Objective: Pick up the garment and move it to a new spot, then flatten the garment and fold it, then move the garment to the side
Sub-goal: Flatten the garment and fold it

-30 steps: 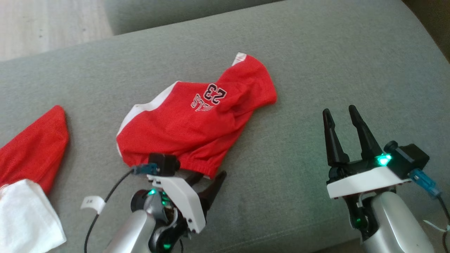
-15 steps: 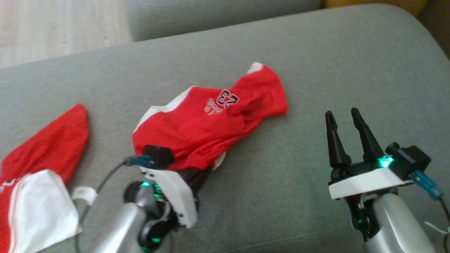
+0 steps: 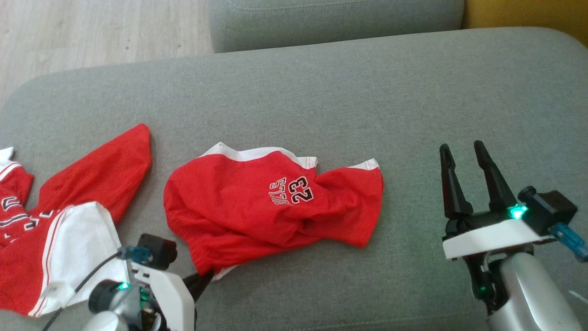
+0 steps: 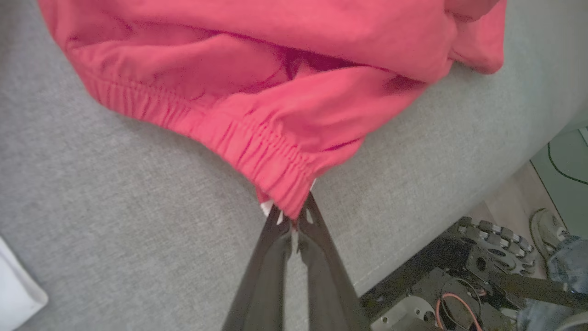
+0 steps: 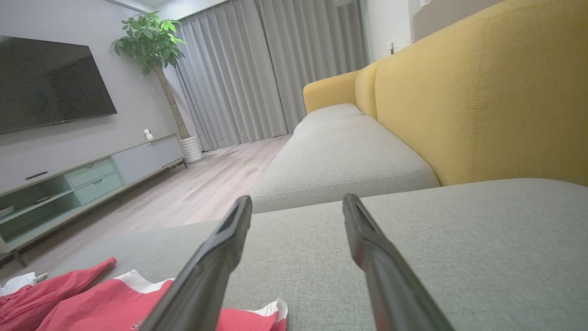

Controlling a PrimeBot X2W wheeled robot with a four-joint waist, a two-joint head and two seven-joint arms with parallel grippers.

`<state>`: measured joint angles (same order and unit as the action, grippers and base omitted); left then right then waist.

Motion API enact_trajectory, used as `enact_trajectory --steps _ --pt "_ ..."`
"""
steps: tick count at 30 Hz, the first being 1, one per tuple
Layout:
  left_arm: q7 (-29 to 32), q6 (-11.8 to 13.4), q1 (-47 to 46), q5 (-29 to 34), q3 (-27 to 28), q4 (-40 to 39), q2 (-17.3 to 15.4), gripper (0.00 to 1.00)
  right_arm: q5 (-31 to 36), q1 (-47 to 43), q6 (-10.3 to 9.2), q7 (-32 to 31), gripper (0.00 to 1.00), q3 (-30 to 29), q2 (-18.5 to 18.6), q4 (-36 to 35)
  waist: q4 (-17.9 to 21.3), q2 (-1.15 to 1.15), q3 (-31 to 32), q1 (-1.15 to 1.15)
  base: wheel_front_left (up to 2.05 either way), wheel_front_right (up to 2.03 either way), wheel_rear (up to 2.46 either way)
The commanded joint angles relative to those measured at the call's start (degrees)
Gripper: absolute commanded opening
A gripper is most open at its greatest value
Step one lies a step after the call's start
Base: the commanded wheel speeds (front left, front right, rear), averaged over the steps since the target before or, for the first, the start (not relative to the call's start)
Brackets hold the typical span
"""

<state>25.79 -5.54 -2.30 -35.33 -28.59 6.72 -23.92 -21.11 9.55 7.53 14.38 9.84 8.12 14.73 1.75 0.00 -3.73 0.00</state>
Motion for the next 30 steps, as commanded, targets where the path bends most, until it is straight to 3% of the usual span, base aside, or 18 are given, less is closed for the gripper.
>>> enact_trajectory --steps 1,2,3,7,10,14,15,19,22,25,30 --pt "-2.3 0.1 -2.3 1.0 3.0 -1.3 -1.3 0.00 0.0 0.2 -0.04 0.6 1.00 0.6 1.1 -1.8 -0.2 0.00 -0.2 0.00 0.00 0.00 0.00" --pt "-3.9 0.5 -2.2 1.2 3.3 -0.7 -0.9 0.63 0.0 0.1 -0.04 0.6 1.00 0.6 1.2 -1.6 -0.3 0.00 -0.3 0.00 0.00 0.00 0.00" --pt "-5.0 0.6 -2.0 1.6 3.3 -0.1 -0.6 1.00 0.0 0.0 -0.04 0.6 1.00 0.7 1.3 -1.5 -0.4 0.00 -0.4 0.00 0.00 0.00 0.00" --pt "-9.4 0.8 -1.6 2.0 3.8 0.1 0.5 1.00 -0.2 -0.3 -0.04 0.6 1.00 1.4 1.5 -1.0 -1.1 0.00 -0.2 0.00 0.00 0.00 0.00" --pt "-12.0 1.9 -0.6 3.7 4.6 -2.7 -0.6 1.00 -0.7 -0.5 -0.04 0.6 1.00 1.9 1.9 -0.3 -1.4 0.00 0.3 0.00 0.00 0.00 0.00" --pt "-14.6 7.1 1.4 7.9 6.9 -8.0 -3.1 1.00 -1.5 -1.0 -0.04 0.6 1.00 2.2 2.5 -0.2 -2.3 0.00 0.9 0.00 0.00 0.00 0.00" --pt "-17.6 9.9 1.4 10.0 8.6 -10.5 -3.1 1.00 -3.6 -1.5 -0.04 0.5 1.00 2.5 2.4 -0.2 -2.8 0.00 1.1 0.00 0.00 0.00 0.00" --pt "-24.9 13.8 0.9 12.1 10.8 -12.5 -0.7 1.00 -5.2 -2.4 -0.04 -3.2 1.00 5.8 4.0 1.4 -3.6 0.00 1.4 0.00 0.00 0.00 0.00" --pt "-30.0 15.9 0.4 13.3 11.5 -11.8 1.6 1.00 -7.7 -3.0 -0.04 -9.5 1.00 9.7 5.0 3.0 -4.1 0.00 1.5 0.00 0.00 0.00 0.00" --pt "-33.2 16.6 0.0 13.0 11.3 -10.3 4.0 1.00 -11.0 -3.6 -0.04 -16.7 1.00 13.2 5.8 4.5 -4.7 0.00 1.6 0.00 0.00 0.00 0.00" --pt "-35.0 15.4 -1.5 12.5 10.0 -7.0 5.7 1.00 -16.4 -3.6 -0.04 -24.9 1.00 15.8 5.5 6.3 -6.0 0.00 1.3 0.00 0.00 0.00 0.00"
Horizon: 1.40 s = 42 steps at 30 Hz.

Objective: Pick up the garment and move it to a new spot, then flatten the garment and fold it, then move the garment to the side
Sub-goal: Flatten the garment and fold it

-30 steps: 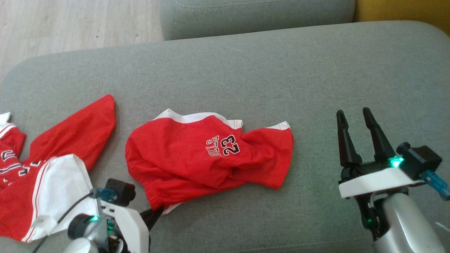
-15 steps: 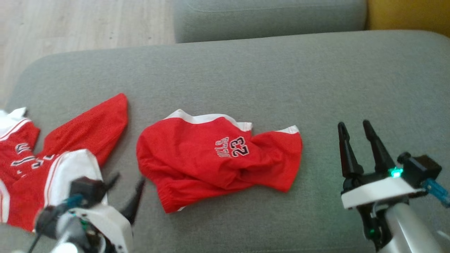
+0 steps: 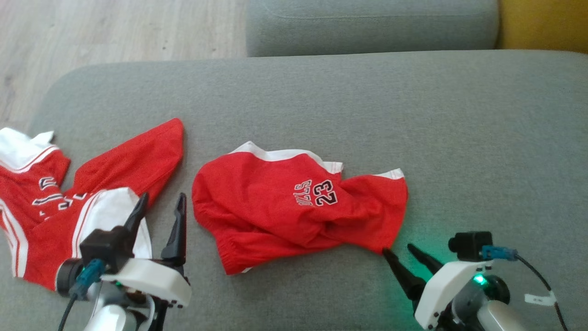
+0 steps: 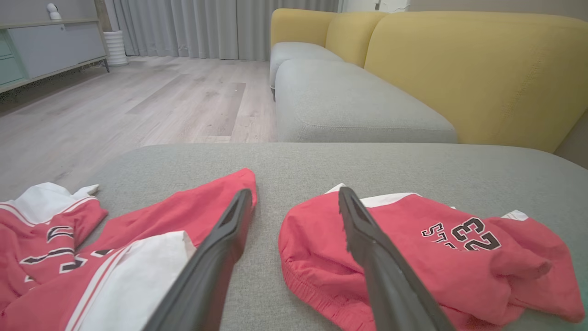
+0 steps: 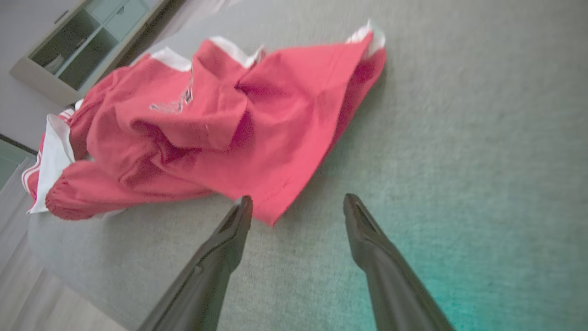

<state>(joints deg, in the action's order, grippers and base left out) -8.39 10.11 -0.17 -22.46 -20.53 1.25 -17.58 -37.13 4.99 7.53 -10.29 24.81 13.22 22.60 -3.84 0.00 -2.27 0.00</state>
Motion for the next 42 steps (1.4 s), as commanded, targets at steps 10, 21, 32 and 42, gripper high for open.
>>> enact_trajectory --steps 10,21,32,42 --pt "-2.2 -1.3 -5.9 -0.9 1.2 2.2 0.3 1.00 -3.6 3.1 -0.04 -5.2 1.00 0.8 -1.4 1.7 -3.7 0.00 -0.9 0.00 0.00 0.00 0.00" --pt "-2.8 -1.5 -5.8 -1.8 0.9 4.4 0.6 1.00 -5.2 3.1 -0.04 -3.0 0.00 1.6 1.4 -3.2 -5.3 0.00 -0.7 0.00 0.00 0.00 0.00" --pt "-3.2 -3.4 -9.3 -2.4 -1.1 6.1 2.5 1.00 -13.7 13.9 -0.04 -14.1 0.00 -0.5 9.5 -13.4 -10.6 0.00 -6.7 0.00 0.00 0.00 0.00" --pt "-5.2 -5.8 -14.1 -2.5 -3.2 10.7 6.2 1.00 -27.6 31.9 -0.04 -27.5 0.00 -6.2 11.2 3.5 -16.9 0.00 -13.1 0.00 0.00 0.00 0.00"
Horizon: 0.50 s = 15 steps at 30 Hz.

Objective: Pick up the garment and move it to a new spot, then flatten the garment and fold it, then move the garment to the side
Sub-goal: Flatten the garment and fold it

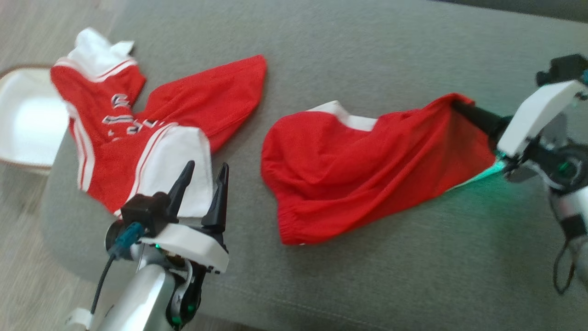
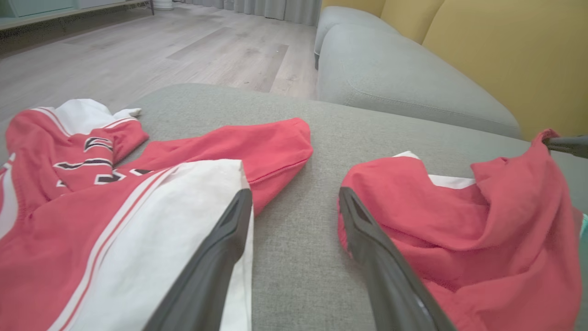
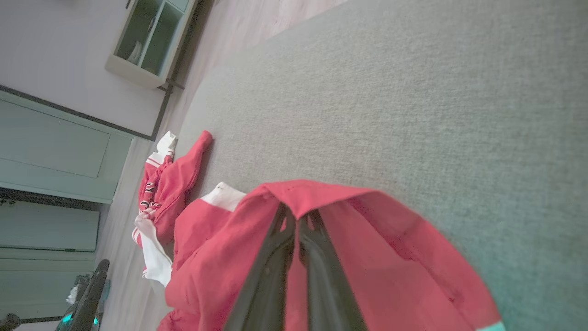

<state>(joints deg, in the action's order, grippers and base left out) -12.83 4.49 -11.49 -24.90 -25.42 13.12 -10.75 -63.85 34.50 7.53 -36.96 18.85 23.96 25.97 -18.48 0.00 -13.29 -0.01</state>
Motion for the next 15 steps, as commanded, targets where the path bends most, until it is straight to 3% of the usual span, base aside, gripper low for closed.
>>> enact_trajectory --steps 1,9,10,11,12,13,15 --pt "-0.9 -0.4 -3.2 -0.1 1.6 -0.8 -0.3 1.00 -1.3 3.9 -0.04 -1.6 0.00 -0.5 0.2 2.4 -2.6 0.00 -2.4 0.01 0.00 0.00 0.00" --pt "-1.7 -1.1 -4.9 0.4 1.6 1.7 0.2 1.00 -1.4 11.8 -0.04 2.5 0.00 0.4 -2.5 13.1 -3.1 0.00 -2.9 0.01 0.00 0.00 0.00" --pt "-1.7 -1.2 -5.0 0.5 1.6 1.9 0.2 1.00 -1.6 12.1 -0.04 2.8 0.11 0.9 -2.9 14.0 -2.9 0.00 -2.8 0.01 0.00 0.00 0.00" --pt "-1.7 -1.2 -5.0 0.5 1.6 1.9 0.2 1.00 -1.6 12.1 -0.04 2.8 0.11 0.9 -2.9 14.0 -2.9 0.00 -2.8 0.01 0.00 0.00 0.00" --pt "-1.7 -1.1 -5.0 0.5 1.7 2.0 0.2 1.00 -1.8 12.3 -0.04 3.4 0.89 1.2 -3.2 14.8 -2.6 0.00 -2.6 0.01 0.00 0.00 0.00" --pt "-1.8 -1.1 -5.1 0.5 1.8 2.1 0.1 1.00 -2.3 12.6 -0.04 4.1 1.00 1.3 -3.5 15.4 -2.3 0.00 -2.4 0.01 0.00 0.00 0.00" --pt "-1.8 -1.1 -5.1 0.6 1.7 2.2 -0.1 1.00 -2.9 12.8 -0.04 6.1 1.00 1.6 -3.7 15.4 -1.5 0.00 -1.9 0.01 0.00 0.00 0.00"
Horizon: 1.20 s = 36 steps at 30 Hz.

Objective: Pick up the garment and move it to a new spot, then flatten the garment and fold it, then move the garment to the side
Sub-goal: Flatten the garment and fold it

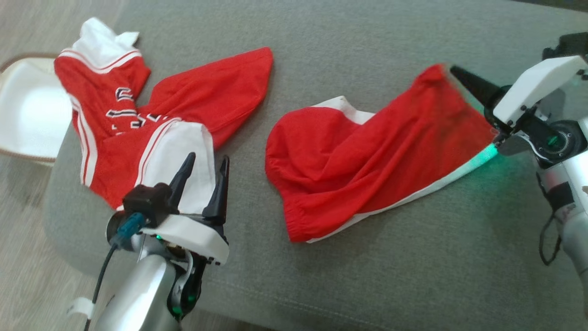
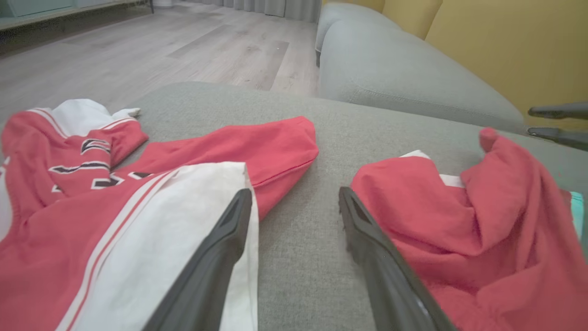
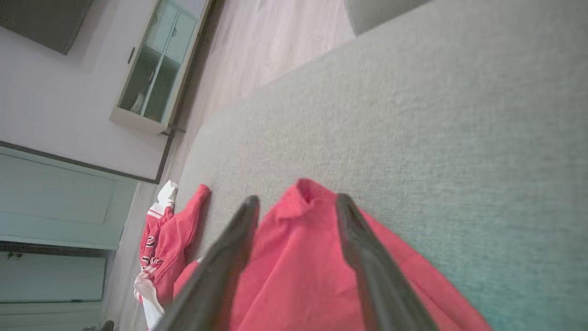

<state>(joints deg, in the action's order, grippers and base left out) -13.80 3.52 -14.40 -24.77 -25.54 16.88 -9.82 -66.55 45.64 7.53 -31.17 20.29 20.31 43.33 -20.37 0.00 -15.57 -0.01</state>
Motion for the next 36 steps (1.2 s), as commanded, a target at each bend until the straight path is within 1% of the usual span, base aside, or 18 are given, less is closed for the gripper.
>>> enact_trajectory --steps 1,3,5,8,11,13,16,20,23,30,31,32,33,34,36 --pt "-0.8 -0.2 -2.2 0.5 1.8 -1.4 -1.1 1.00 -0.3 1.5 -0.04 1.7 1.00 0.6 0.2 -2.5 0.8 0.00 0.9 0.01 0.00 0.00 0.00" --pt "-0.9 0.0 -2.0 0.5 2.0 -1.3 -1.4 1.00 -0.5 0.7 -0.04 4.7 1.00 1.8 0.8 -4.6 1.8 0.00 2.2 0.01 0.00 0.00 0.00" --pt "-0.9 0.2 -1.5 0.4 2.3 -1.1 -1.8 1.00 0.2 -0.7 -0.04 9.2 1.00 3.2 1.9 -7.3 2.9 0.00 3.9 0.01 0.00 0.00 0.00" --pt "-0.9 0.4 -0.6 0.2 2.6 -1.5 -2.3 1.00 2.3 -3.0 -0.04 19.3 1.00 4.4 3.9 -10.2 4.6 0.00 6.4 0.01 0.00 0.00 0.00" --pt "-0.9 0.9 0.5 -0.1 3.0 -2.1 -2.5 1.00 5.9 -6.1 -0.04 27.7 1.00 5.3 5.6 -8.3 5.9 0.00 8.5 0.01 0.00 0.00 0.00" --pt "-0.9 1.1 1.1 -0.3 3.0 -2.5 -2.5 1.00 8.2 -8.3 -0.04 30.3 1.00 6.3 5.9 -5.4 6.4 0.00 9.3 0.01 0.00 0.00 0.00" --pt "-0.8 1.3 1.8 -0.4 2.7 -3.2 -2.5 1.00 10.3 -10.7 -0.04 30.1 1.00 7.8 5.1 -1.0 6.4 0.00 9.7 0.01 0.00 0.00 0.00" --pt "-0.6 1.3 1.9 -0.7 2.4 -3.7 -2.3 1.00 11.4 -11.5 -0.04 26.3 1.00 10.4 3.3 2.3 5.3 0.00 9.1 0.01 0.00 0.00 0.00" --pt "-0.6 1.3 1.8 -1.0 2.2 -3.7 -2.0 1.00 12.5 -9.5 -0.04 24.1 1.00 11.5 2.3 6.2 3.5 0.00 8.0 0.01 0.00 0.00 0.00" --pt "-0.7 1.2 1.2 -1.4 2.1 -2.9 -1.4 1.00 13.4 -4.4 -0.04 19.1 1.00 11.4 0.4 16.6 0.3 0.00 6.5 0.01 0.00 0.00 0.00" --pt "-0.7 1.2 1.2 -1.4 2.1 -2.8 -1.4 1.00 13.0 -4.0 -0.04 18.0 0.93 11.2 -0.1 17.8 0.1 0.00 6.5 0.01 0.00 0.00 0.00" --pt "-0.8 1.2 1.3 -1.5 2.2 -2.6 -1.4 1.00 12.6 -3.8 -0.04 16.5 0.73 11.2 -0.5 19.1 -0.1 0.00 6.5 0.01 0.00 0.00 0.00" --pt "-0.8 1.2 1.3 -1.5 2.2 -2.4 -1.4 1.00 12.5 -3.7 -0.04 14.9 0.60 11.4 -0.9 20.2 -0.2 0.00 6.6 0.01 0.00 0.00 0.00" --pt "-0.8 1.2 1.4 -1.5 2.3 -2.2 -1.4 1.00 12.3 -3.5 -0.04 13.6 0.49 11.4 -1.2 21.0 -0.2 0.00 6.7 0.01 0.00 0.00 0.00" --pt "-0.9 1.3 1.5 -1.6 2.4 -1.9 -1.4 1.00 11.8 -3.6 -0.04 10.8 0.29 11.9 -2.0 21.7 -0.1 0.00 7.0 0.01 0.00 0.00 0.00"
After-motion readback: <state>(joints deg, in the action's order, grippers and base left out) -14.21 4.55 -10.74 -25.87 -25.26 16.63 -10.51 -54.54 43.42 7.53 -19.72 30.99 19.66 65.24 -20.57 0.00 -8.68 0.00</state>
